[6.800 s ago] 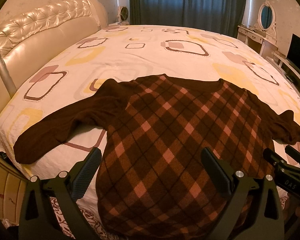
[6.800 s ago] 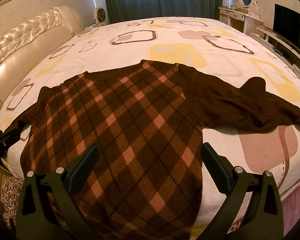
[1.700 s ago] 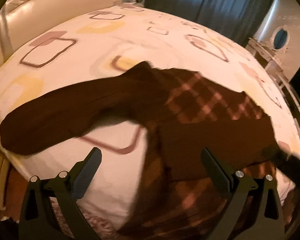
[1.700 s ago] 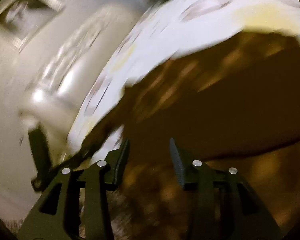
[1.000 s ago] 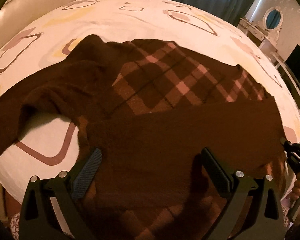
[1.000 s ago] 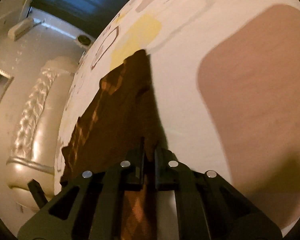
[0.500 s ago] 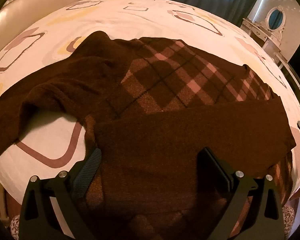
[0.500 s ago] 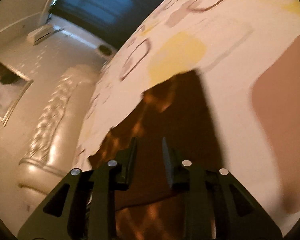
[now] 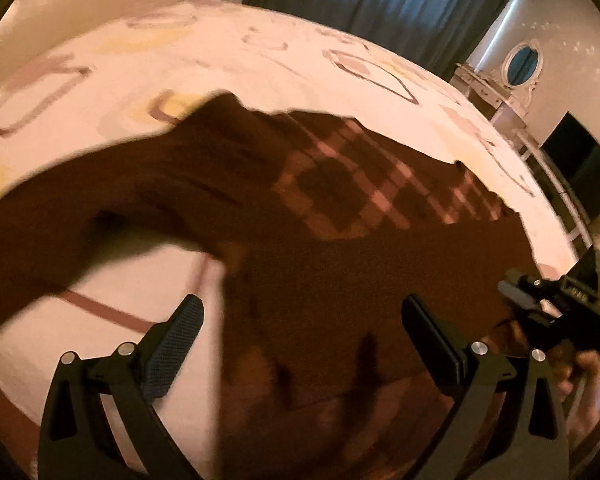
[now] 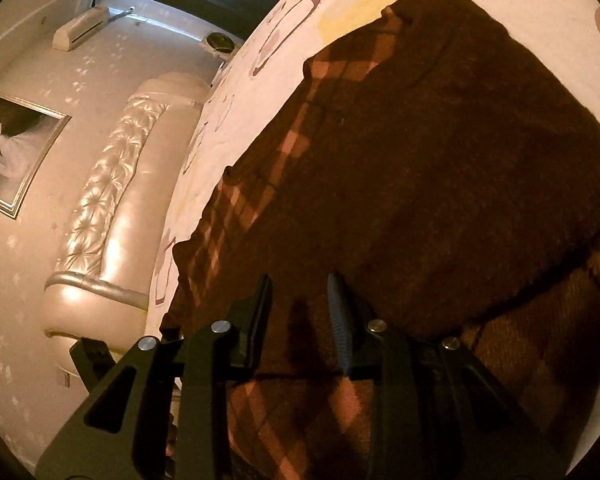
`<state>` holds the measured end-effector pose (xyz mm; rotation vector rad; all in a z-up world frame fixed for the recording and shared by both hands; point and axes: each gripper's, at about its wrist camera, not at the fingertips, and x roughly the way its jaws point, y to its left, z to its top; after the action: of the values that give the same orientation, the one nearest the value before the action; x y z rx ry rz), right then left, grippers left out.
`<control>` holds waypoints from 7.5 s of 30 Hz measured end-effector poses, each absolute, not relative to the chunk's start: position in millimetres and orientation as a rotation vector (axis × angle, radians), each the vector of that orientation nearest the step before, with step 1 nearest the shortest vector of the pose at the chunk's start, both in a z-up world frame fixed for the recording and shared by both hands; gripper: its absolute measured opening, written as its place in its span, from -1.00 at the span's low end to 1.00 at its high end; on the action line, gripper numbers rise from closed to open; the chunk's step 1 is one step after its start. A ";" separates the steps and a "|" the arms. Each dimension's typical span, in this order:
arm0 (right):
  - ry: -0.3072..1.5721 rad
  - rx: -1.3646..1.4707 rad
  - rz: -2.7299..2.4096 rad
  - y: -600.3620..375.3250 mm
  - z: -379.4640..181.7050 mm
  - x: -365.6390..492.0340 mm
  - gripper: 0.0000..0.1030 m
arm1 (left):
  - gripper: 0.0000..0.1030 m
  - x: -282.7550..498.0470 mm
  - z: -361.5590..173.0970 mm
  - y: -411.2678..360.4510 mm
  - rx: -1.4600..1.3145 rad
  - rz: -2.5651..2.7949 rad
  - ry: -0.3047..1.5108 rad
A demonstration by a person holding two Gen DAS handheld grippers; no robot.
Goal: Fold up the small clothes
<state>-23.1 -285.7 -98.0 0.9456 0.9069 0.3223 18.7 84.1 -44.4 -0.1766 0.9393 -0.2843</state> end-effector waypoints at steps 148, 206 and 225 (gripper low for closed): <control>0.858 0.969 0.283 -303.6 -28.9 -27.9 -0.82 | 0.37 12.7 -25.9 90.9 -0.182 -0.337 0.973; 0.970 1.015 0.129 -395.0 -93.9 -95.2 -0.15 | 0.47 67.5 -62.6 148.7 -0.331 0.034 0.991; 0.923 0.997 0.112 -409.7 -85.2 -86.0 -0.05 | 0.47 60.8 -49.5 180.9 -0.490 -0.026 1.017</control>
<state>-86.0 -409.7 -85.2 0.9974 0.9230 0.1122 60.8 180.9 -49.5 -0.4904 1.0165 -0.0264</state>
